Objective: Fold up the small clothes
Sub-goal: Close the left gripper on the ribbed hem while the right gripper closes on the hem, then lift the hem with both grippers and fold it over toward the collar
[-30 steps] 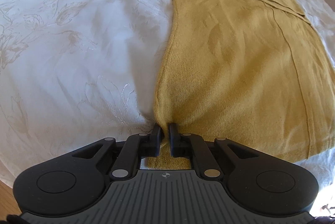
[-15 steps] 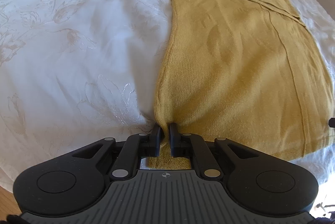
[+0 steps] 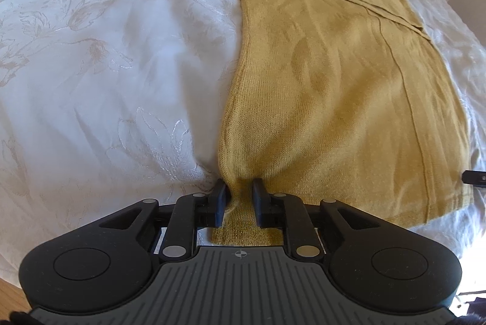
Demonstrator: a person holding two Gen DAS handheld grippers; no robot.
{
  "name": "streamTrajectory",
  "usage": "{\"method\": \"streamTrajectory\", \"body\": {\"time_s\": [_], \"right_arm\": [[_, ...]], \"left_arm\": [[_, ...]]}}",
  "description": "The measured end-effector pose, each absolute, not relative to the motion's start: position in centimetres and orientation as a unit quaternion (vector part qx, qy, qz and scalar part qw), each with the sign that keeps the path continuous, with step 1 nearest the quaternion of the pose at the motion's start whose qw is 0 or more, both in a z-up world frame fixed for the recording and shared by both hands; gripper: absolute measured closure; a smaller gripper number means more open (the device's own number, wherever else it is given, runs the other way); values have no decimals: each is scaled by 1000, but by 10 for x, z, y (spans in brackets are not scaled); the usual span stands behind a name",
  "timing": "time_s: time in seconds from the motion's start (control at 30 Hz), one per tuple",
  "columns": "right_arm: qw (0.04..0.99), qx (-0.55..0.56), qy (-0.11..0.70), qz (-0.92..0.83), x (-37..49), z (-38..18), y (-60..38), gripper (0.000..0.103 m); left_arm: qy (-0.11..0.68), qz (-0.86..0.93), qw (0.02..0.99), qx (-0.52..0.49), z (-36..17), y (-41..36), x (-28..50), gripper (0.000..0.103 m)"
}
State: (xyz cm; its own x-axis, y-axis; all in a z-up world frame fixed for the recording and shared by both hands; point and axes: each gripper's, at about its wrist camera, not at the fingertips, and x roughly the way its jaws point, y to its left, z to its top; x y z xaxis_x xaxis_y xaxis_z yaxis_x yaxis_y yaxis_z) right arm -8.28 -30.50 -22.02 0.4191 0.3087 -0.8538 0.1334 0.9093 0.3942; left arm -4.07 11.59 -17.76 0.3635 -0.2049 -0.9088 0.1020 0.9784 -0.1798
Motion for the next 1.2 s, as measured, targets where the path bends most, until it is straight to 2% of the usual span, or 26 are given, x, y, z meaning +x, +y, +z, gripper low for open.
{"method": "streamTrajectory", "body": {"time_s": [0.37, 0.47, 0.53, 0.57, 0.6, 0.63, 0.67, 1.03, 1.2], "right_arm": [[802, 247, 538, 76, -85, -223, -323, 0], [801, 238, 545, 76, -84, -221, -324, 6], [805, 217, 548, 69, -86, -217, -324, 28], [806, 211, 548, 67, -87, -216, -326, 35], [805, 215, 548, 69, -89, -215, -330, 52], [800, 229, 550, 75, -91, -215, -335, 79], [795, 241, 551, 79, -92, -215, -339, 86], [802, 299, 501, 124, -99, -182, -356, 90], [807, 312, 479, 147, -76, -164, -358, 90]], "left_arm": [[559, -97, 823, -45, -180, 115, -38, 82], [557, -101, 823, -46, -179, 116, -40, 84], [561, -99, 820, -54, -178, 118, -40, 89], [562, -98, 819, -61, -177, 119, -40, 91], [563, -100, 818, -68, -176, 119, -40, 99], [564, -100, 816, -74, -174, 120, -40, 99], [563, -101, 817, -78, -171, 121, -40, 99], [515, -106, 838, -146, -117, 129, -29, 99], [506, -103, 844, -141, -104, 118, -12, 99]]}}
